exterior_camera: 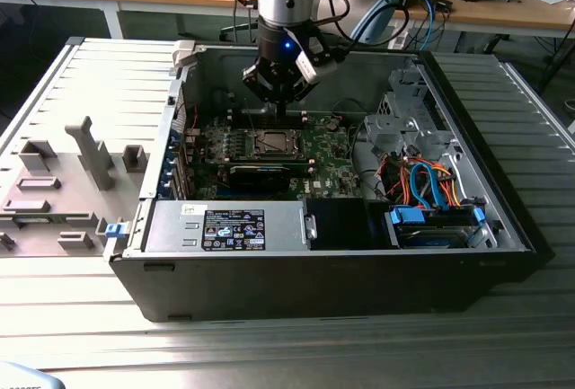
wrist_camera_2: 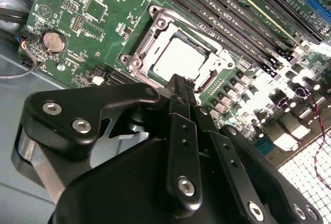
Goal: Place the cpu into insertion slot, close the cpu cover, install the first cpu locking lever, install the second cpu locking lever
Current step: 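Install the first cpu locking lever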
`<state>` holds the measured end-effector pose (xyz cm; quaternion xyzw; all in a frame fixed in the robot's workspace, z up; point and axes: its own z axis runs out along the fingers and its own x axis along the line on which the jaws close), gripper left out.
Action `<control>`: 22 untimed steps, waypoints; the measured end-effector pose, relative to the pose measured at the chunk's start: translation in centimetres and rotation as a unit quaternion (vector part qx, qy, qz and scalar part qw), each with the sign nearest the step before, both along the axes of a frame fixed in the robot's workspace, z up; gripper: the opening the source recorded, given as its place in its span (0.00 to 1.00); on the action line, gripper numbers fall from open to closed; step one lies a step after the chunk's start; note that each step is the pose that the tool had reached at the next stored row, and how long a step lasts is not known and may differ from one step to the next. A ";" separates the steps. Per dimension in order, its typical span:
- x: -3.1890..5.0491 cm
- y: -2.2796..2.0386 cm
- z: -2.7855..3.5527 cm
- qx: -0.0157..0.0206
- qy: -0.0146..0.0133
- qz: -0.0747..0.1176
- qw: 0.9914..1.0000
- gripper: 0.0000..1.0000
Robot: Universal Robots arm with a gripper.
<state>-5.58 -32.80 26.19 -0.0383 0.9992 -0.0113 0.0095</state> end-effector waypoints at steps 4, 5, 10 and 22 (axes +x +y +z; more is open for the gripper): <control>-0.41 0.00 0.00 0.000 0.000 0.000 1.000 0.11; -0.62 0.00 -0.01 0.000 0.000 0.000 1.000 0.11; -1.28 0.00 0.00 0.000 0.000 0.000 1.000 0.11; -2.91 0.00 -0.01 0.000 0.000 0.000 1.000 0.11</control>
